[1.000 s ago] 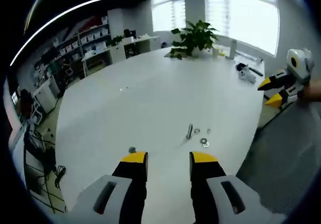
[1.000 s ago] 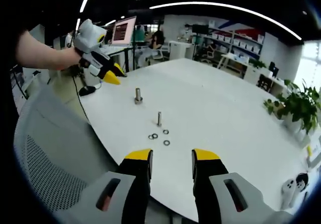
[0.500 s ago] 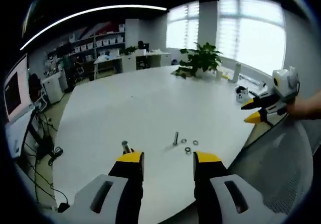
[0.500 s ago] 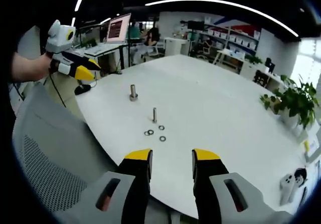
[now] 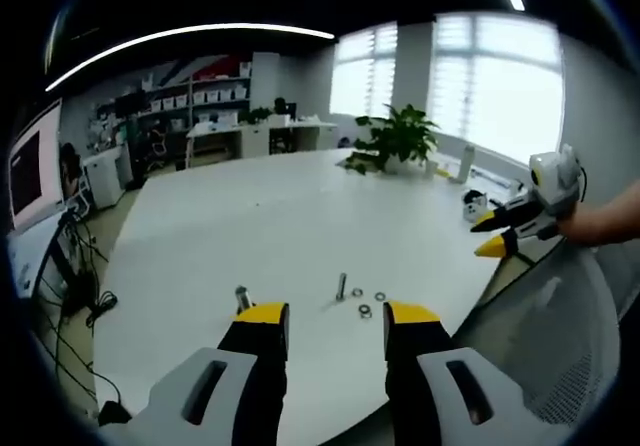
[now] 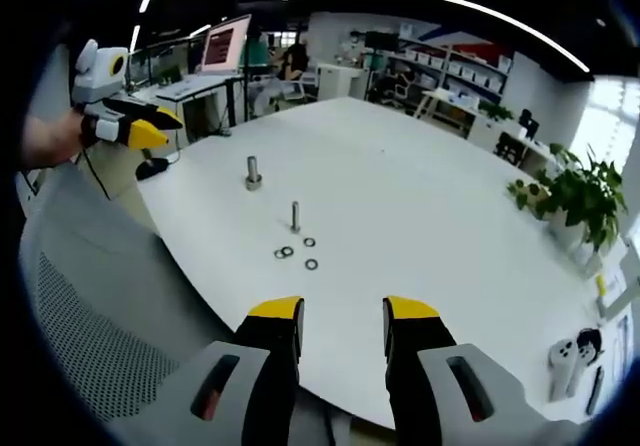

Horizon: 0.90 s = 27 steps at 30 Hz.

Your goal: Place the washer onto the threaded stud by aligning its center hole with the stud, sliding it down to the base, and recovering from edge contact or off-axis alignment until the washer reaches the visible bottom stop.

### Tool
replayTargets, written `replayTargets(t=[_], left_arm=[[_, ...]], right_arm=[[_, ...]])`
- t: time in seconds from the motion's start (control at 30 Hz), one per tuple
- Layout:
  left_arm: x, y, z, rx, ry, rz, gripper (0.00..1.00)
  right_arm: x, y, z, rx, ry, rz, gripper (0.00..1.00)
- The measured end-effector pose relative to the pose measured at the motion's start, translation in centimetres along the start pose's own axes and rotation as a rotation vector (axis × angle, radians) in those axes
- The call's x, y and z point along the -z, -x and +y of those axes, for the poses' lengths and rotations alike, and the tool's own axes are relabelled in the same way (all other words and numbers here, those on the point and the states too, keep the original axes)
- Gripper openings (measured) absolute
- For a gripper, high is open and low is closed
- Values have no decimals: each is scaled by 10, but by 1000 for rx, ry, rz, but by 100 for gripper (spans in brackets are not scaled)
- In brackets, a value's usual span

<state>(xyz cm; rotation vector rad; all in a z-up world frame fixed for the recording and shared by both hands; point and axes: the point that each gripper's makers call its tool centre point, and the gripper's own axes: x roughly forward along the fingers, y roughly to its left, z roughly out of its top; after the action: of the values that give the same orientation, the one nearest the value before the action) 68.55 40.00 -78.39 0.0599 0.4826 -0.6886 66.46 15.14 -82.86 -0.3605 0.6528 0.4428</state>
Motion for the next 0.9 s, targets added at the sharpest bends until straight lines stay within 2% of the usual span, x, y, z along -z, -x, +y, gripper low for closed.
replayTargets(t=[0.17,0.4,0.63,0.77,0.9], left_arm=[[-3,1,0,1,14,-22,35],[-3,1,-17,58,-49,-24,36],[-5,0,-24,101,-41,-34,35],[-6,1,-25,103,-70,-38,35],[-8,1,-29,129,-62,-48,36]], right_arm=[[1,-2,0,2,20,14,34],[8,-4,-1,17,32,53,34],[12,-4,-3,37,38,76,33],[20,-7,-1,35,55,117,33],[24,-10,1,28,66,149,33]])
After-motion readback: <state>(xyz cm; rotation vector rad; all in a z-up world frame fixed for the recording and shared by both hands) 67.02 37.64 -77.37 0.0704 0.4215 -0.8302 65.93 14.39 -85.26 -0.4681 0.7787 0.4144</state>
